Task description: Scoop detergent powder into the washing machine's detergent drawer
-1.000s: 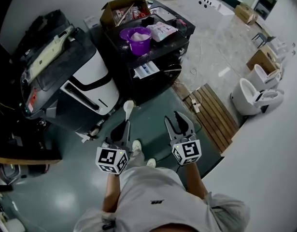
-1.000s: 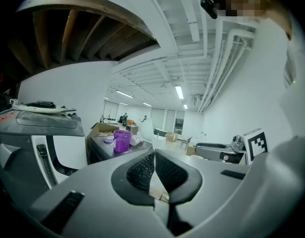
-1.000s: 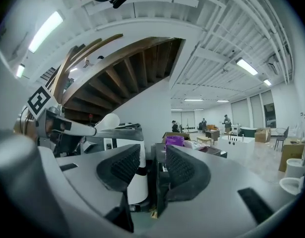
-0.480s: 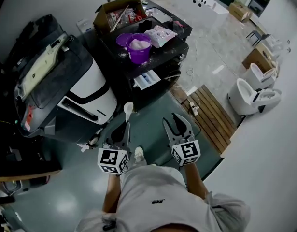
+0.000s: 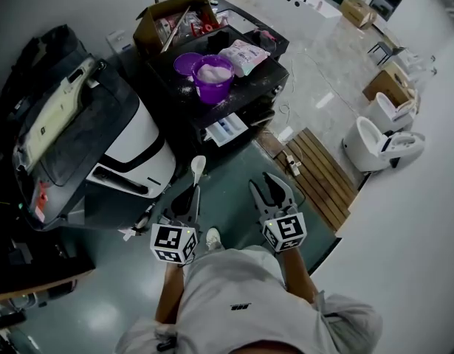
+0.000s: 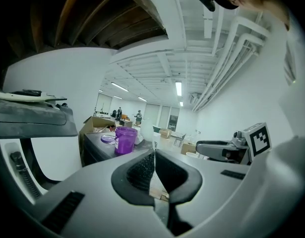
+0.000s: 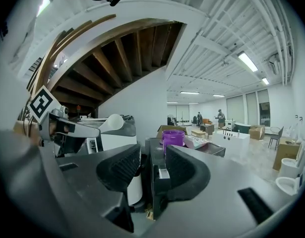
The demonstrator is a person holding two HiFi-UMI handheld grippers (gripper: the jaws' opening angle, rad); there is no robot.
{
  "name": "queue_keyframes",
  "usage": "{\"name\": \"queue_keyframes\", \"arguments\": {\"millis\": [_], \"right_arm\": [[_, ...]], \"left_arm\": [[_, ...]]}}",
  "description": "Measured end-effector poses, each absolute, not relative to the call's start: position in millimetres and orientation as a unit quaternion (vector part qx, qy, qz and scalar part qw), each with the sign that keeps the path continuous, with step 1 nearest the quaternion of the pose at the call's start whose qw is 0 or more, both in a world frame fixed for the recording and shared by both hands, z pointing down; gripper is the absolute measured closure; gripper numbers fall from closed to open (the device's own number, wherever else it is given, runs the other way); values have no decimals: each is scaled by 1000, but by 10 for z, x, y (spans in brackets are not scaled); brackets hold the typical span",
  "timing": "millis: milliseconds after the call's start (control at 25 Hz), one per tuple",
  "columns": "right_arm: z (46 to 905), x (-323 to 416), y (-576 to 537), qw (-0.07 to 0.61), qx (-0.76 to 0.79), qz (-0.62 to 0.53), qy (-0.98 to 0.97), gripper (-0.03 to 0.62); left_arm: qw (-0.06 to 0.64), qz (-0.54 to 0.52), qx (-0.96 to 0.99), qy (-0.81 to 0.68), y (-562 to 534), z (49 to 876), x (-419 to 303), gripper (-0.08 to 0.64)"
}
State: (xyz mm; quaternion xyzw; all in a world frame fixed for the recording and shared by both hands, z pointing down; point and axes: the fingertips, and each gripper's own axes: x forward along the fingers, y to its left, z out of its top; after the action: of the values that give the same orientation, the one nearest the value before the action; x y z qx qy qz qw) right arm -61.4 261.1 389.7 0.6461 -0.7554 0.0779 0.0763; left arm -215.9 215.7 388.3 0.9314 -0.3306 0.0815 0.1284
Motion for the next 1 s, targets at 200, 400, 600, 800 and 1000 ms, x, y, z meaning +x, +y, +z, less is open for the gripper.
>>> {"name": "queue_keyframes", "arguments": {"millis": [200, 400, 600, 800, 1000], "right_arm": [[3921, -680, 2361, 80, 651, 75, -751, 432], [3936, -706, 2153, 86, 653, 76, -748, 433], [3962, -666, 1963, 92, 653, 75, -748, 433], [3982, -564, 1767, 95, 652, 75, -748, 432], [4014, -449, 1520, 92, 644, 78, -755, 432]], "left_arm": [[135, 74, 935, -318, 1918, 3917, -2195, 543], [137, 72, 938, -312, 1674, 3930, -2196, 543], [140, 71, 938, -308, 1454, 3970, -2131, 543], [139, 74, 938, -308, 1263, 3994, -2026, 543], [139, 78, 937, -312, 1073, 4009, -1895, 543]]}}
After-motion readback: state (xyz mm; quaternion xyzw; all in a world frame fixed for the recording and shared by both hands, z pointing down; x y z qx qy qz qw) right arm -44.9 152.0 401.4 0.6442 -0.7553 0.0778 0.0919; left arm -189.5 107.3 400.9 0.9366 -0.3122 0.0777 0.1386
